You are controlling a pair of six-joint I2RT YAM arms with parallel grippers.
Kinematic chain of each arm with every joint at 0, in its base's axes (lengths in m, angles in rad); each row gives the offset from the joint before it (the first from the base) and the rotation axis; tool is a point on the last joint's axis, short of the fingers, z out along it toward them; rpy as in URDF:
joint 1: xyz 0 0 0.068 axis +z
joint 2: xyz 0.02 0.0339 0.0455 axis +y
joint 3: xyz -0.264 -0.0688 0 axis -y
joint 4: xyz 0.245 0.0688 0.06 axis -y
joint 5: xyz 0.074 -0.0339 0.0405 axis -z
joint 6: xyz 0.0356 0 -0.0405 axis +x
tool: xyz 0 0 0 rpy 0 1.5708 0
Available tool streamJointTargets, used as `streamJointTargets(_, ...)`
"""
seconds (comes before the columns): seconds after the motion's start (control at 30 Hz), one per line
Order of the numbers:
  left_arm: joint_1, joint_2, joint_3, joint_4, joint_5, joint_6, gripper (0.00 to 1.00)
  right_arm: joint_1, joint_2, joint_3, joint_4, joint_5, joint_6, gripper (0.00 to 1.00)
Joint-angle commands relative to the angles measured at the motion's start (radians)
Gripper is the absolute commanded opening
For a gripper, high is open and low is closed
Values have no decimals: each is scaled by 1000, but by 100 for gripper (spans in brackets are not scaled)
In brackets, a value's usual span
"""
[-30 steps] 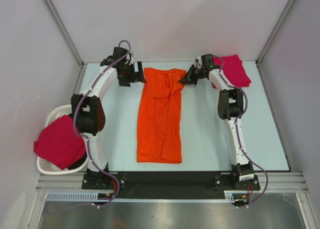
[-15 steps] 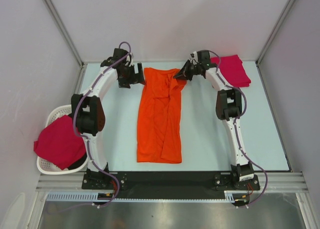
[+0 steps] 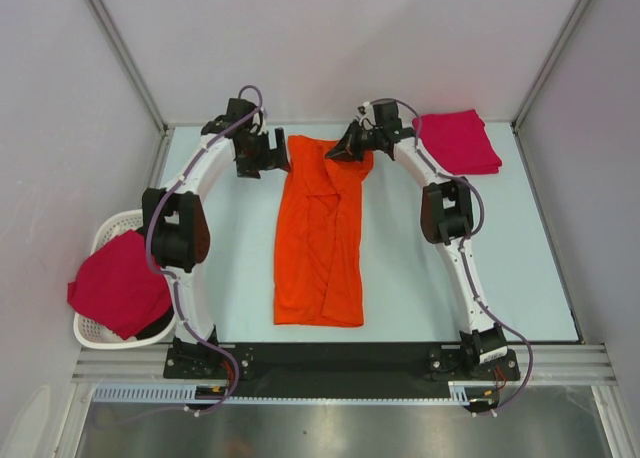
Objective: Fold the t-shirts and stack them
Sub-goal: Grab the bottom of the folded rectangular tshirt with both arms
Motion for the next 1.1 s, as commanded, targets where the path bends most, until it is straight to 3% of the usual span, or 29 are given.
streamJointTargets(0.0, 4, -74, -7, 13, 2, 23, 100, 40, 3, 59, 67, -46, 34, 0)
streamJointTargets(0.4, 5, -91, -36, 16, 4, 31, 100, 93, 78, 79, 171, -14, 108, 0)
streamJointTargets(0.47, 4, -93, -39, 16, 2, 32, 100, 101, 101, 76, 148, -12, 99, 4)
streamJointTargets(0.67, 5, -105, -27, 18, 12, 29, 100, 121, 112, 50, 32, -5, -2, 0)
streamJointTargets(1.07, 4, -125, -31, 21, 29, 19, 99, 133, 96, 80, 185, 17, 96, 0)
